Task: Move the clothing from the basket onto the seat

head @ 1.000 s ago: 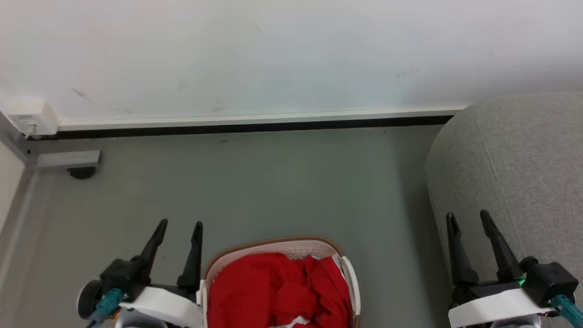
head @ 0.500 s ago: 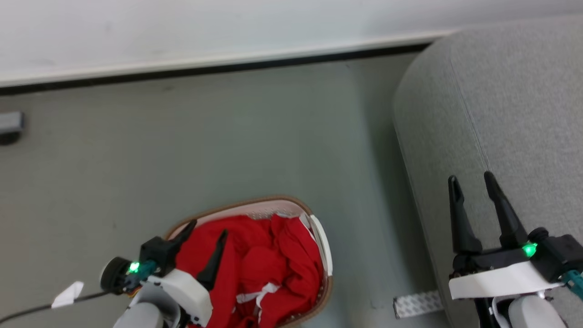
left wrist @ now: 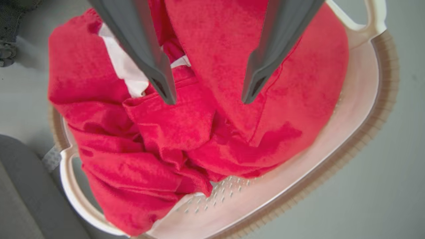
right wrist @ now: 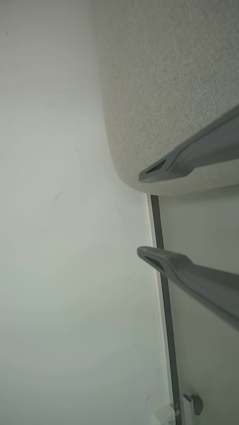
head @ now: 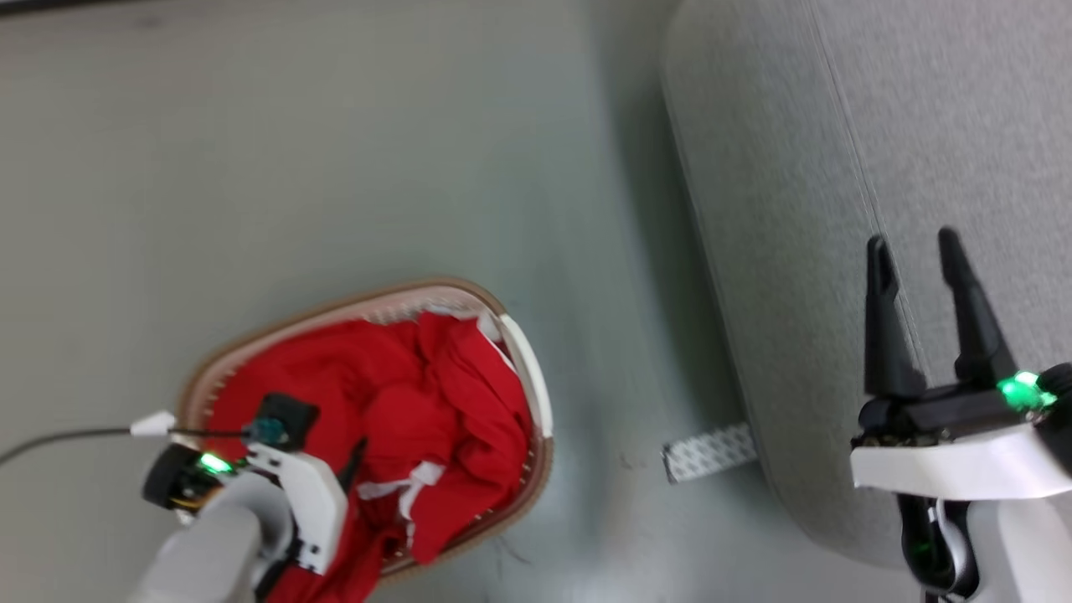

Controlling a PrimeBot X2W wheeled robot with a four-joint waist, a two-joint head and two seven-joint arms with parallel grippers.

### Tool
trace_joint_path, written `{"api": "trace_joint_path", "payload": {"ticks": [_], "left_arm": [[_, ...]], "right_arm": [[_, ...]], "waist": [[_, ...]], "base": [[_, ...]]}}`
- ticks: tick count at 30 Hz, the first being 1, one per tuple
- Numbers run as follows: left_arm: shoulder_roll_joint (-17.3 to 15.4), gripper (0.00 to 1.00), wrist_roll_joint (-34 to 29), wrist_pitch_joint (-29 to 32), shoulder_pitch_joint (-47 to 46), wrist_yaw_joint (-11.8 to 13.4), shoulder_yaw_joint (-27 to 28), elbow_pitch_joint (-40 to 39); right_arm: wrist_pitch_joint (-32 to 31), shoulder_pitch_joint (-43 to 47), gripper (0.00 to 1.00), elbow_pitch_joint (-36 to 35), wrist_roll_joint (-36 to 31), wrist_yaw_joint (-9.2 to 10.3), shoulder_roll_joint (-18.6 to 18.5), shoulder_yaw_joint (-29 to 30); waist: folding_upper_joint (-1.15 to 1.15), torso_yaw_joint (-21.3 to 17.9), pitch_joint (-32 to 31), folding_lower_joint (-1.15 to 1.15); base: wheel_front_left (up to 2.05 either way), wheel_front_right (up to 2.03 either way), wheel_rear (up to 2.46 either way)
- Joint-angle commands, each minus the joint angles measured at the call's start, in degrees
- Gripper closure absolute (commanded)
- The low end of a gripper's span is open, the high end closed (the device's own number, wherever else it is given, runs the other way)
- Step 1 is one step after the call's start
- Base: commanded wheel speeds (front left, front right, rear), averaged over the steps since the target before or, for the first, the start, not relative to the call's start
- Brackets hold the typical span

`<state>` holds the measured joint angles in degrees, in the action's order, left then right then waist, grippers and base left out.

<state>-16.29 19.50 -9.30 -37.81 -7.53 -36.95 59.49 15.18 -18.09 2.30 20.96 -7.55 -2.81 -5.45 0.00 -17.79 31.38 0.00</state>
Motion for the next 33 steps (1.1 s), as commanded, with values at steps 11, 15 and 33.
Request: {"api": "trace_joint_path", "payload": {"ticks": [11,15,33], "left_arm": [[-5.44,0.00,2.94,7.11,-8.35,0.10,-7.77,9.10],[-6.72,0.00,2.21,9.99,-9.87,0.09,-10.91,10.42],[-3.46,1.00,8.07,5.31,-8.72,0.09,-13.87,11.69]], "right_arm": [[-0.03,-1.89,0.00,-4.54,4.26,0.12,-0.14,-0.26],[-0.03,-1.94,0.00,-5.08,5.33,0.12,-0.12,-0.56],[-0.03,-2.11,0.00,-3.09,3.43,0.12,-0.15,1.01]], "waist": [[0.00,-7.40,11.54,0.00],[0.00,-8.50,13.50,0.00],[0.00,-5.46,7.29,0.00]], "base": [[0.00,0.00,0.00],[0.00,0.00,0.00],[0.00,0.00,0.00]]}}
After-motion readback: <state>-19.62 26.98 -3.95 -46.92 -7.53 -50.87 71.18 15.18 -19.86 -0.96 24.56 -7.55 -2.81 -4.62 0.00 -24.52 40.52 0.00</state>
